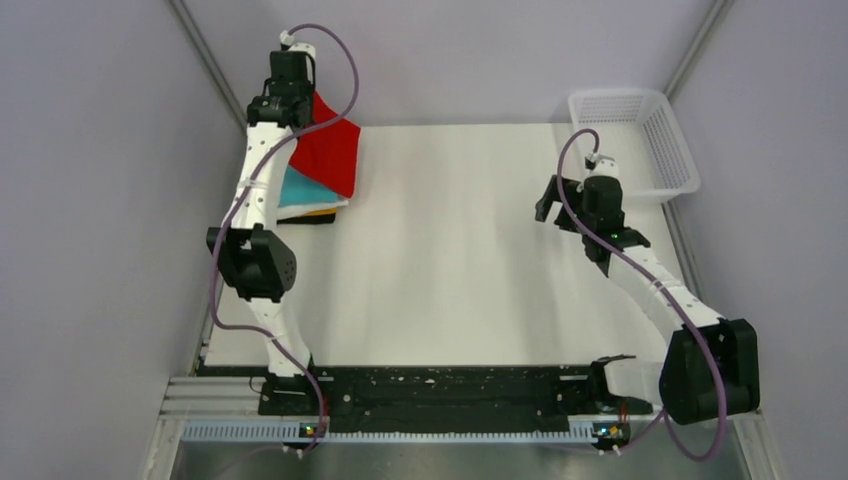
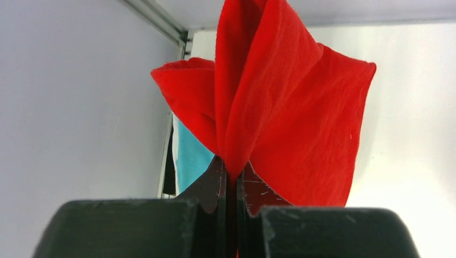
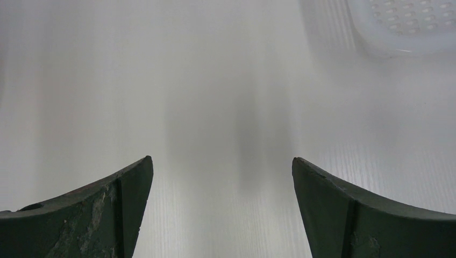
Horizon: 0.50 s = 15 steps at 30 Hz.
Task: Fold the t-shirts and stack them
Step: Put the neatly folded tshirt into the corner of the board with the left arm
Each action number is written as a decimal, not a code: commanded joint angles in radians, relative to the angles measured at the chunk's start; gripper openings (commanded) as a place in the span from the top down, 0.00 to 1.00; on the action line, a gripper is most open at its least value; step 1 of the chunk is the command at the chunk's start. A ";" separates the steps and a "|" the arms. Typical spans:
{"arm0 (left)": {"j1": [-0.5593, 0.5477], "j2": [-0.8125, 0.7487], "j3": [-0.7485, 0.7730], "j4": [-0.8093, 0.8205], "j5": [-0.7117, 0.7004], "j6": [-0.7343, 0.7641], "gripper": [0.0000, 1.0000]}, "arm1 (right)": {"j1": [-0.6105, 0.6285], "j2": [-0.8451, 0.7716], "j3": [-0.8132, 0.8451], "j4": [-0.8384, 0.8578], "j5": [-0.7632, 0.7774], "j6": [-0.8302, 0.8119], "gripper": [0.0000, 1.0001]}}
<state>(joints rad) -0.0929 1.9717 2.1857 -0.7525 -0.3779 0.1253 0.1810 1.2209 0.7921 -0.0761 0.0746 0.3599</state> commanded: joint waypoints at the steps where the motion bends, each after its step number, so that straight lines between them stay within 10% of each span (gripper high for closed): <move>1: 0.084 -0.001 -0.053 0.079 0.089 0.003 1.00 | 0.006 0.021 0.020 -0.009 0.028 -0.003 0.01; 13: 0.287 0.121 -0.176 0.276 0.077 0.002 1.00 | 0.007 0.104 0.055 -0.037 0.090 -0.022 0.01; 15: 0.297 0.136 -0.183 0.278 0.094 -0.017 0.78 | 0.007 0.114 0.063 -0.041 0.089 -0.022 0.01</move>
<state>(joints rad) 0.1844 2.1098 2.0075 -0.5919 -0.2951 0.1253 0.1810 1.3190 0.7937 -0.1089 0.1364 0.3576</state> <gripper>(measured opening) 0.057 0.986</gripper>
